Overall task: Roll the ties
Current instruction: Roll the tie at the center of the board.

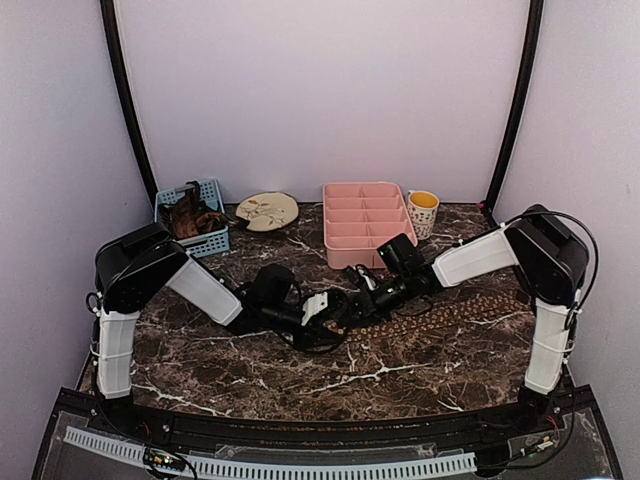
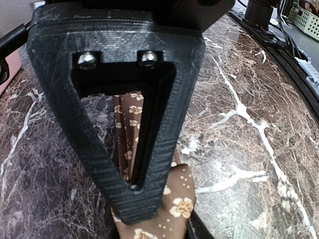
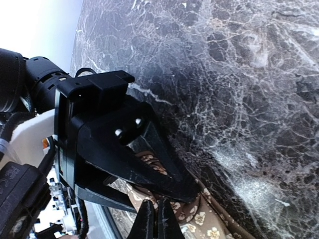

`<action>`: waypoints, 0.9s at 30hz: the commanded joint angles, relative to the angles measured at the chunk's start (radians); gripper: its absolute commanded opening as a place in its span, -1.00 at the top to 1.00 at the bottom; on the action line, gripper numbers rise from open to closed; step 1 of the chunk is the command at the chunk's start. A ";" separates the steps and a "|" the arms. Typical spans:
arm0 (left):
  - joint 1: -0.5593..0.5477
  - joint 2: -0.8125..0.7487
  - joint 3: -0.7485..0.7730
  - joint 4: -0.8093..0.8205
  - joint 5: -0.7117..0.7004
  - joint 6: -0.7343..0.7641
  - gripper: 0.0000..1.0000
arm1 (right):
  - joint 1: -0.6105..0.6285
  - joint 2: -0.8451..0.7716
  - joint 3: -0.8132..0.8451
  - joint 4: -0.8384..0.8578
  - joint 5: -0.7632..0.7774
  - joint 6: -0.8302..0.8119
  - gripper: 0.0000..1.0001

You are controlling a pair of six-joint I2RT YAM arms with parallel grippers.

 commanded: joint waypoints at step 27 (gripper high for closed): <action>-0.036 0.057 -0.112 0.377 -0.102 -0.292 0.16 | 0.002 -0.072 -0.146 0.097 0.207 -0.041 1.00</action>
